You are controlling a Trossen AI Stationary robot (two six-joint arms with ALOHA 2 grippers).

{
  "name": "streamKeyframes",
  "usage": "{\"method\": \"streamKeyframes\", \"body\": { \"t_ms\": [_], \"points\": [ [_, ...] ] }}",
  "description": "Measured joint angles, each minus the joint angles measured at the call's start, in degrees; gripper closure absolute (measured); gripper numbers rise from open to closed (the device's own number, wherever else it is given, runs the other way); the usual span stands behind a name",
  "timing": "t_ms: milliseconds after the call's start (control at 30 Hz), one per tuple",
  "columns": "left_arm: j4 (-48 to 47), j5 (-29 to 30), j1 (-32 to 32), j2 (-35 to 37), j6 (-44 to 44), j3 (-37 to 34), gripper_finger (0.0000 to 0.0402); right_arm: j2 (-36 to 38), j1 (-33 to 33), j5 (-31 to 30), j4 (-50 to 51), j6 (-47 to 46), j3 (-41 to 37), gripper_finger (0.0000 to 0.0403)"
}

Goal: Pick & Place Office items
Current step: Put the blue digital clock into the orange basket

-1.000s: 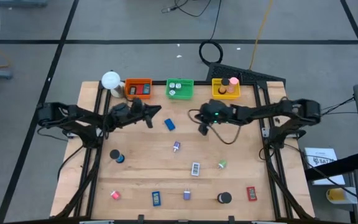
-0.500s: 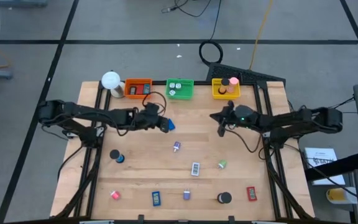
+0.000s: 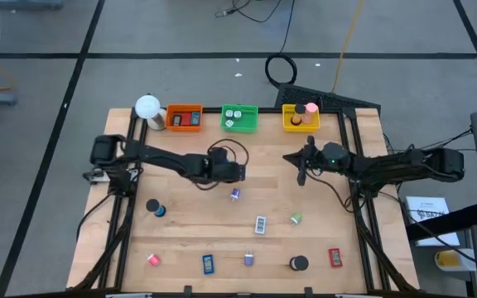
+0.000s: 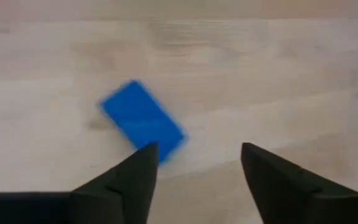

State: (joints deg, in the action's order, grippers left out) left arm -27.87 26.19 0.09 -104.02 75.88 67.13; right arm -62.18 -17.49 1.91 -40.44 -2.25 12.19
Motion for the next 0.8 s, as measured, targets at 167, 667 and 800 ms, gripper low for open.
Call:
{"method": "streamKeyframes", "body": {
  "t_ms": [167, 667, 800],
  "points": [
    [-8.5, 3.9, 2.2, -5.3, 1.3, 5.3, 0.0128, 0.0, 0.4, 1.3, -0.7, 0.4, 0.0, 0.0402],
    [-8.5, 1.6, 4.4, -7.7, 2.3, 5.5, 0.0136, 0.0, 0.3, 1.2, -1.5, 1.0, 0.0, 0.0401],
    [-8.0, 1.3, 3.6, -8.3, 3.4, 5.5, 0.0135, 0.0, 0.3, 1.2, -1.7, 1.0, 0.0, 0.0402]
  ]
}}
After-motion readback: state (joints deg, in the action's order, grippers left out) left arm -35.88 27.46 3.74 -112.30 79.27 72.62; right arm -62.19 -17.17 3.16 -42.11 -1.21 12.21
